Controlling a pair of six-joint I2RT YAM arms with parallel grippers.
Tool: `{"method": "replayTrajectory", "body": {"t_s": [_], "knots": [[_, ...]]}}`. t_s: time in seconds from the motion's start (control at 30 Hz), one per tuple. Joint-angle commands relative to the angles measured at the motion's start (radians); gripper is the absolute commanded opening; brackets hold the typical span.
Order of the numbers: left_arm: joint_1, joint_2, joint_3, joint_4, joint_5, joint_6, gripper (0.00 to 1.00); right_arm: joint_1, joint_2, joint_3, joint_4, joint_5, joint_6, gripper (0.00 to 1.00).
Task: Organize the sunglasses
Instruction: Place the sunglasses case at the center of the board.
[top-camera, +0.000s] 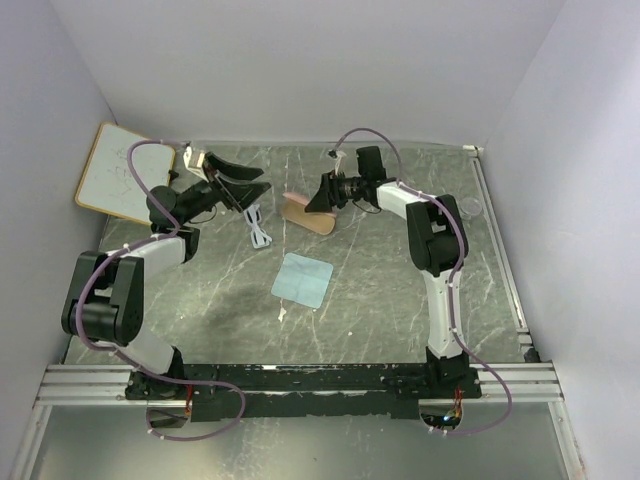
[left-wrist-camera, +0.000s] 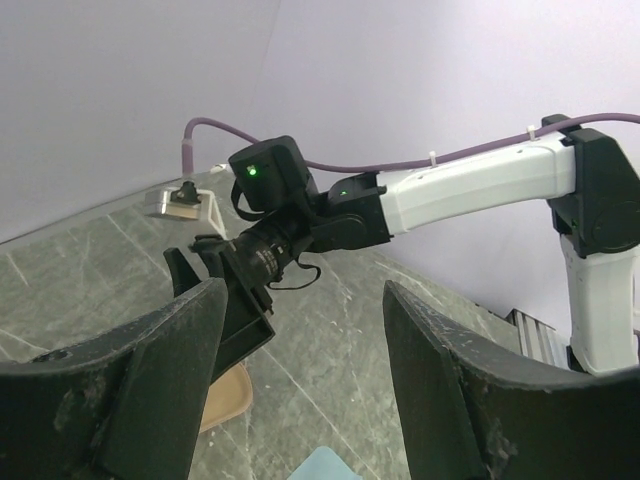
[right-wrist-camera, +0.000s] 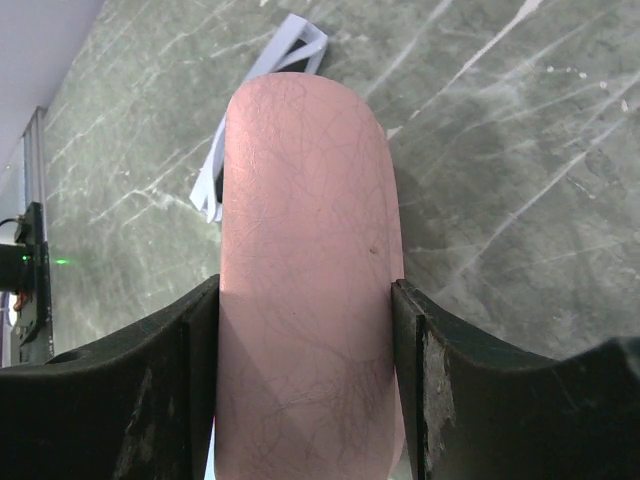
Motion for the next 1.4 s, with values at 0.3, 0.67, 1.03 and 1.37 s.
{"method": "replayTrajectory", "body": {"t_s": [0.3, 0.67, 1.03, 1.37], "knots": [[0.015, 0.023, -0.009, 0.136, 0.054, -0.064, 0.75, 0.036, 0.079, 0.15, -0.209, 0.14, -0.137, 0.41], [0.015, 0.026, -0.015, 0.141, 0.055, -0.066, 0.75, 0.045, 0.056, 0.133, -0.203, 0.152, -0.145, 0.71], [0.015, 0.021, -0.02, 0.131, 0.052, -0.055, 0.74, 0.056, 0.015, 0.095, -0.187, 0.243, -0.137, 0.73], [0.015, 0.052, -0.012, 0.169, 0.056, -0.087, 0.74, 0.067, -0.154, -0.06, -0.058, 0.608, -0.066, 0.73]]}}
